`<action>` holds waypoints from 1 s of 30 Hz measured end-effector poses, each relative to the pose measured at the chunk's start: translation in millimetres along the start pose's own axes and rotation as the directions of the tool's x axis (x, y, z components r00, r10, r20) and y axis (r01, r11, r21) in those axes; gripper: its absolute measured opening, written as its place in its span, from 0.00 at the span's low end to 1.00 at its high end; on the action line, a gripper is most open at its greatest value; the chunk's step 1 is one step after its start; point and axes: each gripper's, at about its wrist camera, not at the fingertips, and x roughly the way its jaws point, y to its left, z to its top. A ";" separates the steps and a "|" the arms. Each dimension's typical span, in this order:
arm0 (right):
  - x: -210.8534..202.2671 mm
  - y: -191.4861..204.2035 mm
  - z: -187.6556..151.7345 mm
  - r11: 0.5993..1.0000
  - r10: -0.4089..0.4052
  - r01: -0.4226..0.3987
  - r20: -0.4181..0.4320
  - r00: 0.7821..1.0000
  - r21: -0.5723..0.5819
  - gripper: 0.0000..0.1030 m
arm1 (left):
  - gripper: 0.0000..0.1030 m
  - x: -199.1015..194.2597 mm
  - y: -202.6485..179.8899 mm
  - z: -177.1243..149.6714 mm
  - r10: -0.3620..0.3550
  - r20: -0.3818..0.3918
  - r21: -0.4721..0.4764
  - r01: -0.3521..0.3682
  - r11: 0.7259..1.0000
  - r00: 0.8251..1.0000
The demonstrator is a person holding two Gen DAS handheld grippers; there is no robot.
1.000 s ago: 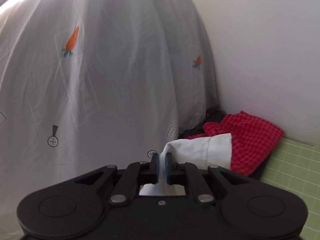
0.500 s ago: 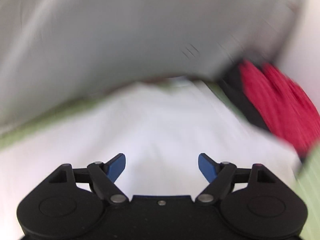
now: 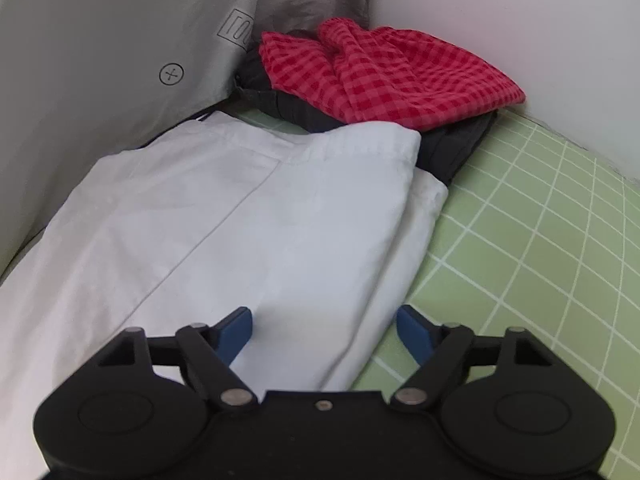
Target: Fold clothes
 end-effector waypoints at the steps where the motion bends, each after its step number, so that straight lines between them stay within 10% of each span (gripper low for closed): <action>1: -1.5 0.1 -0.2 0.999 0.006 -0.006 0.003 1.000 -0.040 0.41 | 0.69 -4.4 -4.5 -5.3 -0.016 -0.010 0.018 0.016 1.000 1.000; 4: -11.9 -12.3 -6.6 0.997 0.027 -0.027 -0.001 1.000 -0.079 0.06 | 0.69 -19.1 -15.9 -22.5 -0.062 -0.033 0.066 0.064 0.996 0.998; 15: -87.5 -129.6 -75.8 1.000 -0.001 0.001 -0.034 0.999 0.006 0.00 | 0.69 -79.4 -24.1 -92.2 -0.155 -0.079 0.161 0.166 0.973 0.985; 17: -90.1 -139.8 -76.6 0.999 0.037 -0.036 -0.034 0.999 0.025 0.06 | 0.69 -82.5 -25.9 -103.4 -0.150 -0.102 0.170 0.166 0.971 0.983; 19: -92.6 -150.0 -77.4 0.996 0.076 -0.074 -0.033 0.997 0.044 0.52 | 0.69 -85.3 -31.4 -111.3 -0.148 -0.114 0.181 0.167 0.969 0.982; 24: -81.8 -139.6 -54.2 0.983 0.183 -0.183 0.001 0.983 0.022 1.00 | 0.81 -92.9 -50.7 -125.6 -0.158 -0.094 0.223 0.175 0.959 0.983; 30: -36.0 -115.4 -16.9 0.966 0.259 -0.259 0.000 0.966 0.023 1.00 | 0.91 -86.2 -71.6 -138.2 -0.166 -0.103 0.228 0.185 0.956 0.981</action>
